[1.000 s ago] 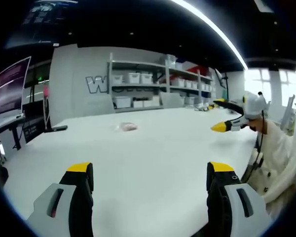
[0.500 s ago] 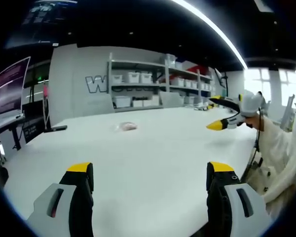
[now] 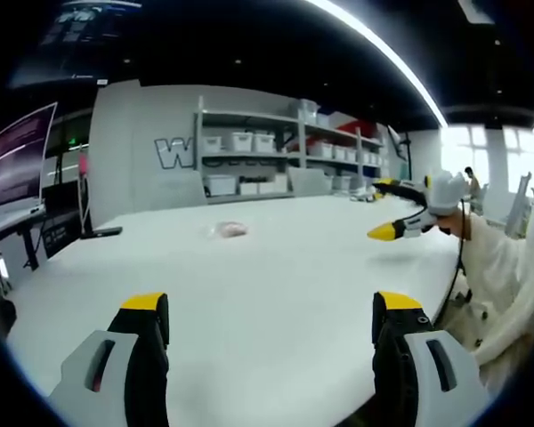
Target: Open the resealable bag by pulling the two sides of the seal apart until the entire bag opening is separated and visibly accessible.
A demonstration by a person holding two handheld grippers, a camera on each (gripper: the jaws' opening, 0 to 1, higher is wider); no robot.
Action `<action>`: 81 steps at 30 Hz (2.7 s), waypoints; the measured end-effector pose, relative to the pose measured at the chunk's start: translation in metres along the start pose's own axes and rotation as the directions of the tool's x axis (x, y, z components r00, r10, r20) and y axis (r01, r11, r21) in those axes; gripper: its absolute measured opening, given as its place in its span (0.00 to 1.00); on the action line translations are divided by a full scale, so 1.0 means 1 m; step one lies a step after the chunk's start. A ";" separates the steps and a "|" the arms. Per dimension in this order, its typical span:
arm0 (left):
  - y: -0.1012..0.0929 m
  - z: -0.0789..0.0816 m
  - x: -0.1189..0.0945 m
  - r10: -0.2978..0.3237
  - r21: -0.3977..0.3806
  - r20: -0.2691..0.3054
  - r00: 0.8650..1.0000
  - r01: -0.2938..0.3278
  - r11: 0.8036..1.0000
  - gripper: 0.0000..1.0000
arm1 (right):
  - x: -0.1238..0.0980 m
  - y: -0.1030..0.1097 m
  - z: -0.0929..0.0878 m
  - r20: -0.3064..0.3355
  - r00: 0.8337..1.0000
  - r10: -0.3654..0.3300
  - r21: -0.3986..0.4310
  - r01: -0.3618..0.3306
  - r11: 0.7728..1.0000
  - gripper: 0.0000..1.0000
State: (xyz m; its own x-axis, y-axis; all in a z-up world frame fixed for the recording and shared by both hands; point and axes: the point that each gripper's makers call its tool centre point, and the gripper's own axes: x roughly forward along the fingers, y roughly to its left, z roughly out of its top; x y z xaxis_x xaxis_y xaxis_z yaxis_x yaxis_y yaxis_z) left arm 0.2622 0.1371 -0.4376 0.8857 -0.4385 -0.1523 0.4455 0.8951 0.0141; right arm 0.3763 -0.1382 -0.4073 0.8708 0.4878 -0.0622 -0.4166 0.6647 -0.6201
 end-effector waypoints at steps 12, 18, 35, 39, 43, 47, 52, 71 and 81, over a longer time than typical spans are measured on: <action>-0.001 -0.003 0.001 0.002 0.003 -0.014 1.000 -0.002 1.000 0.94 | 0.013 0.007 -0.002 -0.014 0.999 0.029 -0.059 -0.029 0.998 0.90; 0.000 -0.004 0.001 0.004 -0.002 -0.013 1.000 -0.004 1.000 0.93 | 0.017 0.008 0.001 -0.013 0.999 0.037 -0.095 -0.038 0.995 0.89; 0.001 -0.003 0.001 0.003 0.002 -0.017 1.000 -0.003 1.000 0.93 | 0.030 0.014 0.003 -0.030 0.997 0.073 -0.147 -0.077 0.986 0.88; 0.002 -0.002 0.001 0.006 0.004 -0.014 1.000 -0.006 1.000 0.93 | 0.033 0.015 0.003 -0.033 0.996 0.077 -0.152 -0.081 0.985 0.88; 0.003 -0.003 0.001 0.007 0.003 -0.015 1.000 -0.007 1.000 0.93 | 0.037 0.016 0.003 -0.038 0.996 0.084 -0.162 -0.089 0.983 0.87; 0.002 -0.003 0.002 0.005 0.002 -0.015 1.000 -0.005 1.000 0.93 | 0.041 0.017 0.003 -0.041 0.995 0.092 -0.168 -0.097 0.981 0.87; 0.003 -0.003 0.003 0.007 0.001 -0.016 1.000 -0.007 1.000 0.93 | 0.045 0.018 0.001 -0.046 0.994 0.097 -0.176 -0.103 0.979 0.87; 0.002 -0.006 0.003 0.012 -0.008 -0.017 1.000 -0.012 1.000 0.93 | 0.063 0.026 -0.003 -0.063 0.989 0.131 -0.228 -0.142 0.963 0.87; 0.003 -0.004 -0.002 0.015 -0.010 -0.014 1.000 -0.015 1.000 0.93 | 0.072 0.030 0.007 -0.061 0.988 0.142 -0.242 -0.152 0.958 0.86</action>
State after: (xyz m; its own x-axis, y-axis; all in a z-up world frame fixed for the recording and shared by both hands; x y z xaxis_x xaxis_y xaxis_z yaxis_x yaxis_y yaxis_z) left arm 0.2607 0.1407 -0.4407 0.8906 -0.4235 -0.1659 0.4305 0.9026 0.0064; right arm 0.4248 -0.0793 -0.4252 0.8170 0.5420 -0.1968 -0.4689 0.4258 -0.7739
